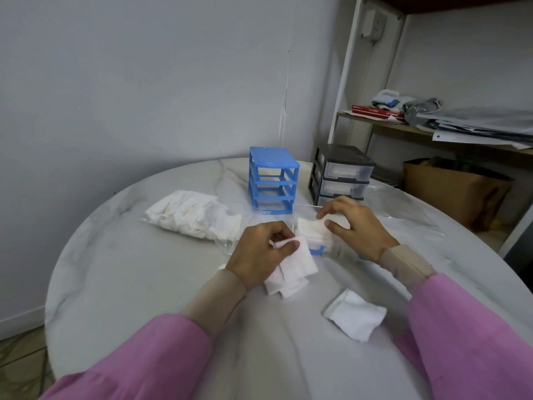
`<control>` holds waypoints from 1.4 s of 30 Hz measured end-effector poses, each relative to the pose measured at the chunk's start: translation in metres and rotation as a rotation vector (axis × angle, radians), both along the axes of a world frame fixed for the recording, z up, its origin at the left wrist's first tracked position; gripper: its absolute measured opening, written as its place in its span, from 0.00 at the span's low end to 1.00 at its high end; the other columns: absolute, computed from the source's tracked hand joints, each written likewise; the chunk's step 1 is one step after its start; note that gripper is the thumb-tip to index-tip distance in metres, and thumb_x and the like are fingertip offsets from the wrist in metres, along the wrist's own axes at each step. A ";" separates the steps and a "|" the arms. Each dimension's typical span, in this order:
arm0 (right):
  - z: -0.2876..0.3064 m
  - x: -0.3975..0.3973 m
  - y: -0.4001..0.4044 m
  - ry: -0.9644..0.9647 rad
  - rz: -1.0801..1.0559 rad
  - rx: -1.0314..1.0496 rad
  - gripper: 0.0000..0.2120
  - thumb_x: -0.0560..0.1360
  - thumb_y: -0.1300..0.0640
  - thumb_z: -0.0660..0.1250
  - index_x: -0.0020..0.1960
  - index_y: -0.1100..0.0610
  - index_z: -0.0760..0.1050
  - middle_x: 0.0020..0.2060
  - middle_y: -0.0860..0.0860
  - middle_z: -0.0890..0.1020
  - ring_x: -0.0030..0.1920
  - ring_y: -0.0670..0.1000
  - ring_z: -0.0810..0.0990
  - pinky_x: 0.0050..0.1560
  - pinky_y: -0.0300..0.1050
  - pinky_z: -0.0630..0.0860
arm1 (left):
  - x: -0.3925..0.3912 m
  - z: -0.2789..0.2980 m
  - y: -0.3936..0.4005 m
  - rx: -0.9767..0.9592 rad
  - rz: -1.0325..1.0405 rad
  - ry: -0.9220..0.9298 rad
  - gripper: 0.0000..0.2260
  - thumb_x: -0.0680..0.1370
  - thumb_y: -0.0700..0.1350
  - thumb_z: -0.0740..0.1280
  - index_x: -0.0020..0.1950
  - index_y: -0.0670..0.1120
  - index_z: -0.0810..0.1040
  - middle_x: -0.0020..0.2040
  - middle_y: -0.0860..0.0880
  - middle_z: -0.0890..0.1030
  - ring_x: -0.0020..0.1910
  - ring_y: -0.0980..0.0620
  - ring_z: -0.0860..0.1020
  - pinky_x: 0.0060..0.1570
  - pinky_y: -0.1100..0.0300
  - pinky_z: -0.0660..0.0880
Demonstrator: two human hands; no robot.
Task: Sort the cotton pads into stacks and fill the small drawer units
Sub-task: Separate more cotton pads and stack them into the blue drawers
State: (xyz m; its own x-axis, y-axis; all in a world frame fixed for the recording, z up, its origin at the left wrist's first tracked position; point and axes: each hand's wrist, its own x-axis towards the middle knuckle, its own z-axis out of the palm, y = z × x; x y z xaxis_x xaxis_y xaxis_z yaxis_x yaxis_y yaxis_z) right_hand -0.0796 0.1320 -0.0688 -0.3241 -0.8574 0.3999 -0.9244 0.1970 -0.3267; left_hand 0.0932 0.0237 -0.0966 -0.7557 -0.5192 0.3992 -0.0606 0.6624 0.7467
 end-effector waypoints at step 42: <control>0.000 0.054 0.000 -0.647 0.301 -0.307 0.12 0.68 0.69 0.73 0.41 0.52 0.79 0.40 0.46 0.82 0.41 0.42 0.80 0.44 0.34 0.75 | 0.006 0.009 0.000 0.688 -0.063 0.343 0.10 0.74 0.28 0.62 0.51 0.36 0.79 0.40 0.44 0.81 0.38 0.53 0.80 0.40 0.65 0.77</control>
